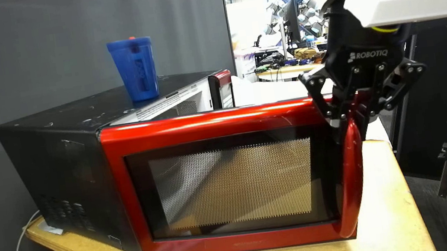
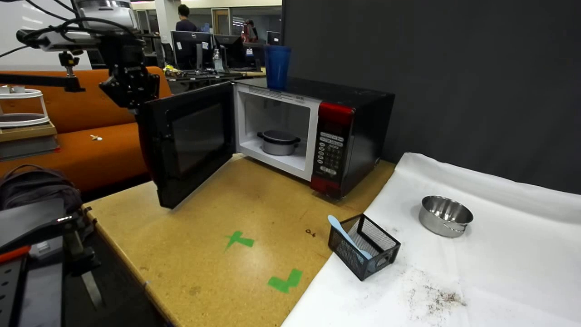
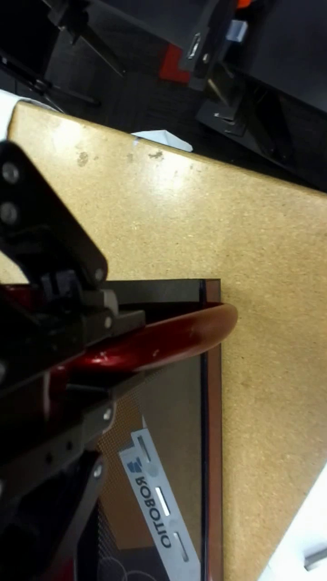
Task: Close the microwave door
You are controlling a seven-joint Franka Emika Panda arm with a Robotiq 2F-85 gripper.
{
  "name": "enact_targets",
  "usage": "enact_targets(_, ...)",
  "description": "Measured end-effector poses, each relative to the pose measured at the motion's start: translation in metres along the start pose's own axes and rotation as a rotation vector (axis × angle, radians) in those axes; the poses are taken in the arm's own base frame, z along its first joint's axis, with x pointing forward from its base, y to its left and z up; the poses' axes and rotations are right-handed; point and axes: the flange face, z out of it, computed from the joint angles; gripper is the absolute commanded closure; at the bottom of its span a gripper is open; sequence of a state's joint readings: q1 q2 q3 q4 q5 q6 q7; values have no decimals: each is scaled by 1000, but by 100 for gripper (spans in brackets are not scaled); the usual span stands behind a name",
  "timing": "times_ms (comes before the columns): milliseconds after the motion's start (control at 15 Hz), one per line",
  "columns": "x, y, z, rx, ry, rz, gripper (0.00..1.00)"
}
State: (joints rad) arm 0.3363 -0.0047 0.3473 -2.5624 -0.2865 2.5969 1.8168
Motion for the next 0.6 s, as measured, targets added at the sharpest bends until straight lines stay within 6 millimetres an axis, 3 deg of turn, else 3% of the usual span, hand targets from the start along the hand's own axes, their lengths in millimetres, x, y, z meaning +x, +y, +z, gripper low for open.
enact_targets(333,47,1,7,-10,23,-122,94)
enact_targets(600,109,3,15,14,21,-286,94)
